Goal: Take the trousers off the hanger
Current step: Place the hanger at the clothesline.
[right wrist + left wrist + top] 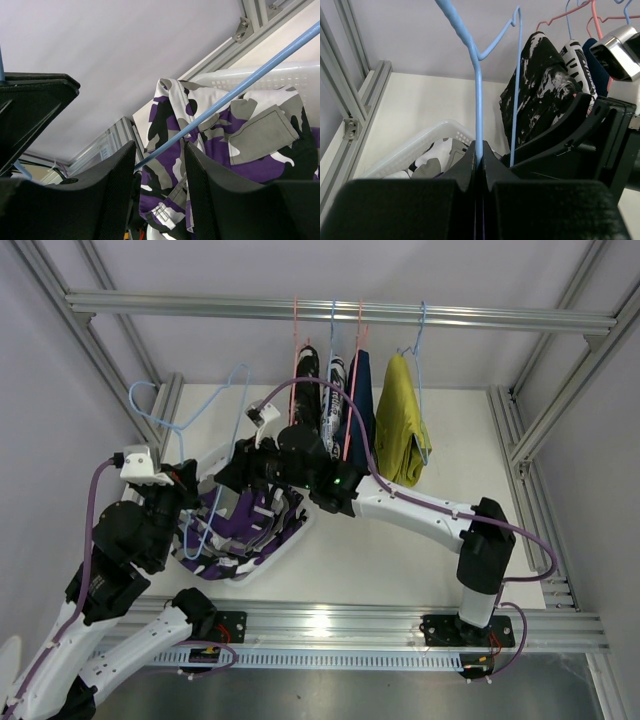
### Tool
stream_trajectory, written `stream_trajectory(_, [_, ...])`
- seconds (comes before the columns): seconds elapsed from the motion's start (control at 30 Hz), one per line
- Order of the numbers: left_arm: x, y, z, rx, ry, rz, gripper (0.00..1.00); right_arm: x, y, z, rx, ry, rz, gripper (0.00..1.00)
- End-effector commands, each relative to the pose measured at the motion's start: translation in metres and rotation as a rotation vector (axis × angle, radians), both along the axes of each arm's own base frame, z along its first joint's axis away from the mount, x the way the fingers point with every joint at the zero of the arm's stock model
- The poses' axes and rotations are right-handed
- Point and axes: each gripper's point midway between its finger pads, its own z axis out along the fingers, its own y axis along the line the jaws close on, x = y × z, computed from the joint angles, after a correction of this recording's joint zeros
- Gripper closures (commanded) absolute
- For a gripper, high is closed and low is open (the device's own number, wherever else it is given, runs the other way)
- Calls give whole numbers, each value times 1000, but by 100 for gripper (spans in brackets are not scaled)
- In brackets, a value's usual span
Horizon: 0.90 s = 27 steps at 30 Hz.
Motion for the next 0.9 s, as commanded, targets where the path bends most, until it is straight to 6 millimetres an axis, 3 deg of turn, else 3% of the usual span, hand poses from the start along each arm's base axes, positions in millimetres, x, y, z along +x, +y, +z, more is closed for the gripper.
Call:
stream_trajectory(0.0, [-4, -1, 18, -68, -51, -20, 99, 10, 6, 14, 49, -20, -12, 53])
stream_trajectory(0.33, [-10, -21, 23, -99, -91, -140, 99, 17, 23, -13, 18, 16, 9, 52])
stream_trajectory(0.6, [-18, -51, 27, -136, -99, -310, 99, 24, 23, -16, 21, 27, 20, 52])
stream_trajectory(0.87, [-20, -68, 25, -162, -79, -387, 99, 20, 23, -21, 8, 34, 43, 52])
